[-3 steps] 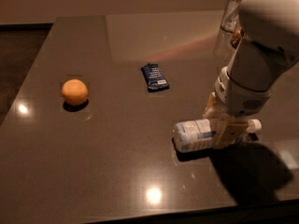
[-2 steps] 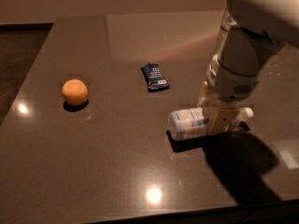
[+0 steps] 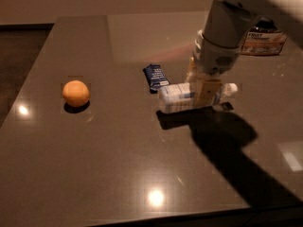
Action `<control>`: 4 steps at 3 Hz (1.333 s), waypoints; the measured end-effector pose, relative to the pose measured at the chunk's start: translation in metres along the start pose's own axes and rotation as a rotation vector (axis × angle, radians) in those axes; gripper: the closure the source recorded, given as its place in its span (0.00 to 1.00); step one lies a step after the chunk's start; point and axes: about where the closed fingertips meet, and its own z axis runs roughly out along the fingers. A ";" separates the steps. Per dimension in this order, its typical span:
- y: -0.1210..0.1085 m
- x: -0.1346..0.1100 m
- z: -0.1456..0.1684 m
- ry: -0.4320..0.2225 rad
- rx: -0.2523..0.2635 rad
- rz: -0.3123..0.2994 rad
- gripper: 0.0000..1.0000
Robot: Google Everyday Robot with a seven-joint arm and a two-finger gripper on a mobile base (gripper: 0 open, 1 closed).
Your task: Move blue plastic bottle near rxbar blueberry
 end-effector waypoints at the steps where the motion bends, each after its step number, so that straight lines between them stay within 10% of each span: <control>1: -0.029 -0.003 0.006 -0.002 0.024 0.009 0.82; 4: -0.055 -0.007 0.012 -0.017 0.055 0.035 0.04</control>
Offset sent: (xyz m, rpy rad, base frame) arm 0.0728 0.0117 -0.0098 0.0245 -0.0200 -0.0905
